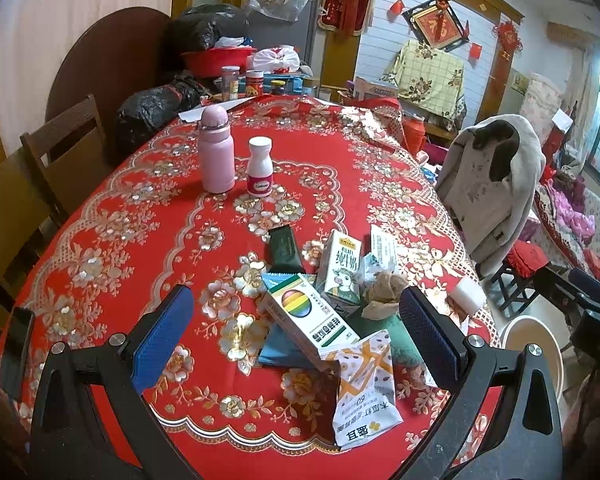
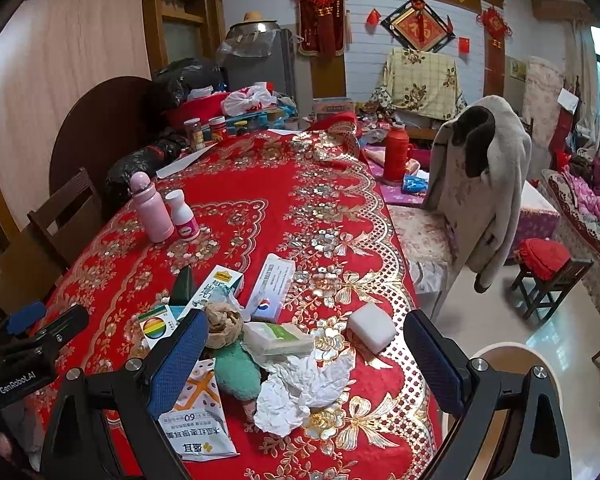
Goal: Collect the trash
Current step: 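Move both tools toward the pile of packets and paper on the tablecloth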
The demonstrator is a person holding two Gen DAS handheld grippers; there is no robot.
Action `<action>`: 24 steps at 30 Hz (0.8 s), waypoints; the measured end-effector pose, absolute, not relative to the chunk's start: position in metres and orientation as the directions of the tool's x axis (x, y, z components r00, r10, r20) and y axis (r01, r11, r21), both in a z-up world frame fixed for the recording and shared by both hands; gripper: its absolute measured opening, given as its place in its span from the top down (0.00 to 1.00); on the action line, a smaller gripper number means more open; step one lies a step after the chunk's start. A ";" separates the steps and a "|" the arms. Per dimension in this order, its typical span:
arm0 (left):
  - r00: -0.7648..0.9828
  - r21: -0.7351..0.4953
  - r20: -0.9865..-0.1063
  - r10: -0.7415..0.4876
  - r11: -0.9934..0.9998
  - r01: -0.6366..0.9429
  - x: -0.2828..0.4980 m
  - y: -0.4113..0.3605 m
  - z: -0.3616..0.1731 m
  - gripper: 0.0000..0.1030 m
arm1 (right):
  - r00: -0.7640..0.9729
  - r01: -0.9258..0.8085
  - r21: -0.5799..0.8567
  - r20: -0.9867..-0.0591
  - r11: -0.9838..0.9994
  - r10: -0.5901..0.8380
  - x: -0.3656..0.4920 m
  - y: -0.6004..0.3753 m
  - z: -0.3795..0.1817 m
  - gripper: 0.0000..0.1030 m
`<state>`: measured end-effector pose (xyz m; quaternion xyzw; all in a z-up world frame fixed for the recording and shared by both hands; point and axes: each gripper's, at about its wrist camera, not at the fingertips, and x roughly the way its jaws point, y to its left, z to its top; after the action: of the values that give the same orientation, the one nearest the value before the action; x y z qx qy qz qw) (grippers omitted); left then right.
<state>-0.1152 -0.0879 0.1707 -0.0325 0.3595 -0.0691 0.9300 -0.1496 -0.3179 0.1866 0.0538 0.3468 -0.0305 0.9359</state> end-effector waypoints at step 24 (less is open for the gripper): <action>0.692 -0.134 -0.700 -0.176 0.984 0.114 -0.124 -0.086 0.152 0.01 | 0.734 0.006 0.106 -0.676 0.994 0.067 -0.128 -0.309 0.175 0.06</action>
<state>-0.1244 -0.0863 0.1524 -0.0398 0.3844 -0.0789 0.9189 -0.1280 -0.3086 0.1753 0.0505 0.3646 0.0165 0.9296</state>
